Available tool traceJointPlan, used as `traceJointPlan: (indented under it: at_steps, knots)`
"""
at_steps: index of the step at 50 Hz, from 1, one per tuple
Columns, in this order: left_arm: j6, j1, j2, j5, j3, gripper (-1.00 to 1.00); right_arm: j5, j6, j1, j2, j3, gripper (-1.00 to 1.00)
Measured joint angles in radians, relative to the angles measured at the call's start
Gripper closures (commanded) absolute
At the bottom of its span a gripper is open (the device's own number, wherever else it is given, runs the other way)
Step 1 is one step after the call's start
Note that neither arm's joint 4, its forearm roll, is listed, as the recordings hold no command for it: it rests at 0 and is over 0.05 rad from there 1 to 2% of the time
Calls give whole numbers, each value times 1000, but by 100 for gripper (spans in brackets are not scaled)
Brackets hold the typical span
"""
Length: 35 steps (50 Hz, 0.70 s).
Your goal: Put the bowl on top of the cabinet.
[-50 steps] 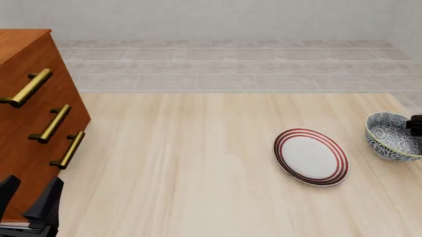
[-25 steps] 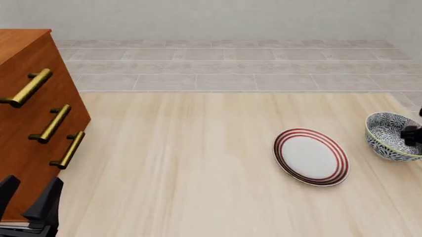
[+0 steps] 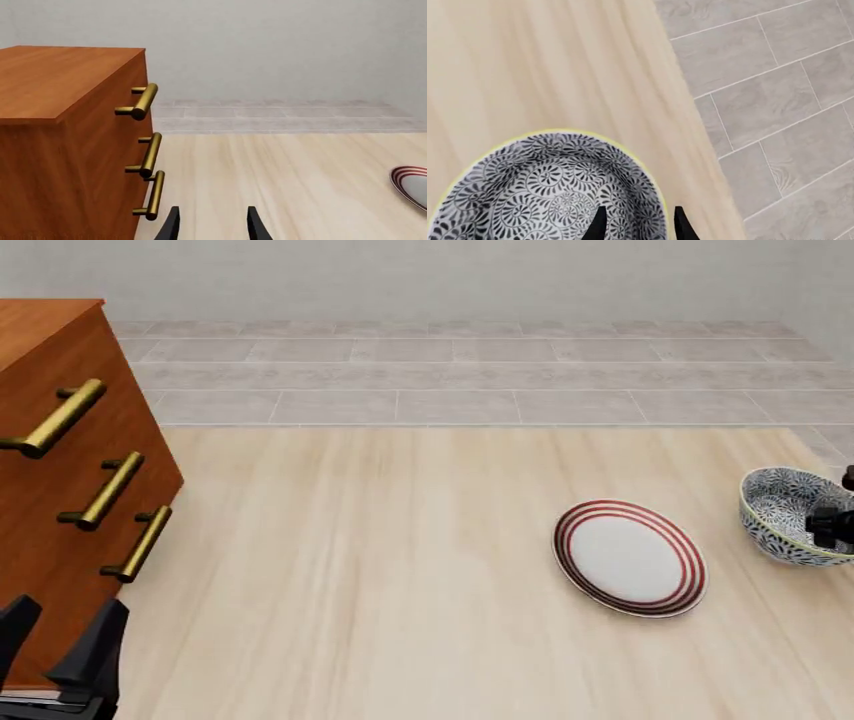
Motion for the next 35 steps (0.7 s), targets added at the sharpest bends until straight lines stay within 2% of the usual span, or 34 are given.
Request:
traceJointPlan:
  at_steps: [35]
  knots:
    - [-4,-4,0,0,0,-100,16,20,32,-135,36,100]
